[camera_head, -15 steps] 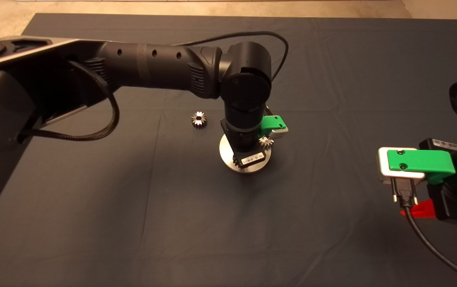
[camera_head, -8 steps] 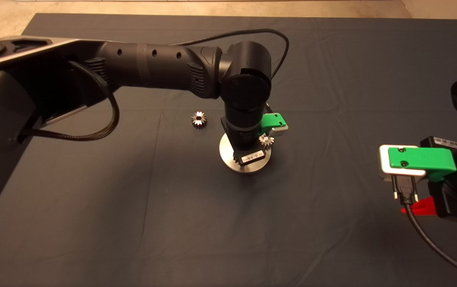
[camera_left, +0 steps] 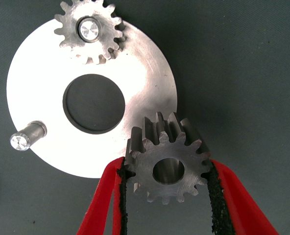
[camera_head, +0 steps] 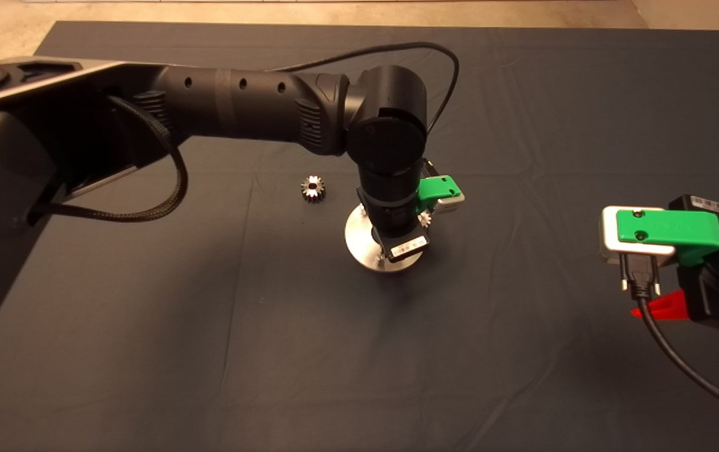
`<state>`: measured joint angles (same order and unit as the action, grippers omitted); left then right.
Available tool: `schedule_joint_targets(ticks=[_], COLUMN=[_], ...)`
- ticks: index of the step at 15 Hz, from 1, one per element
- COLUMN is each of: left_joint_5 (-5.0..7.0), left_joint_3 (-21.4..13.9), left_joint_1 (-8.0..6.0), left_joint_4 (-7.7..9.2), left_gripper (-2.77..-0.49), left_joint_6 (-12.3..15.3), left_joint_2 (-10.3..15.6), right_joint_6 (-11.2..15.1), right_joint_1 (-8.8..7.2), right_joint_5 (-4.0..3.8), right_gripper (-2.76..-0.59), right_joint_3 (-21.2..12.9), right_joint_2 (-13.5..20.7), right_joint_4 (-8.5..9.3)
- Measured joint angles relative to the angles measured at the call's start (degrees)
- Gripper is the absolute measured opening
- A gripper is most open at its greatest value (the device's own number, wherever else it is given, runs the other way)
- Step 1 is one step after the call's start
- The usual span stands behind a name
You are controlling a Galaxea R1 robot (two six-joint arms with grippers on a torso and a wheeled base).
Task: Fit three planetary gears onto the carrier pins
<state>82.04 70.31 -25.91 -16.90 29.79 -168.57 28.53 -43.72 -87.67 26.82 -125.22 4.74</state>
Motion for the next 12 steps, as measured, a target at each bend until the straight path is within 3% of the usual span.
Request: schedule_joint_targets(ticks=[12], left_joint_5=[0.04], left_joint_3=[0.2], left_joint_1=[1.16], left_joint_4=[-0.05], left_gripper=[-2.43], left_joint_6=[-0.3], left_joint_2=[0.0], right_joint_6=[0.0], right_joint_1=[-1.04], right_joint_5=[0.02], right_gripper=[-2.2], right_joint_3=[0.2], right_joint_2=[0.2], right_joint_4=[0.57])
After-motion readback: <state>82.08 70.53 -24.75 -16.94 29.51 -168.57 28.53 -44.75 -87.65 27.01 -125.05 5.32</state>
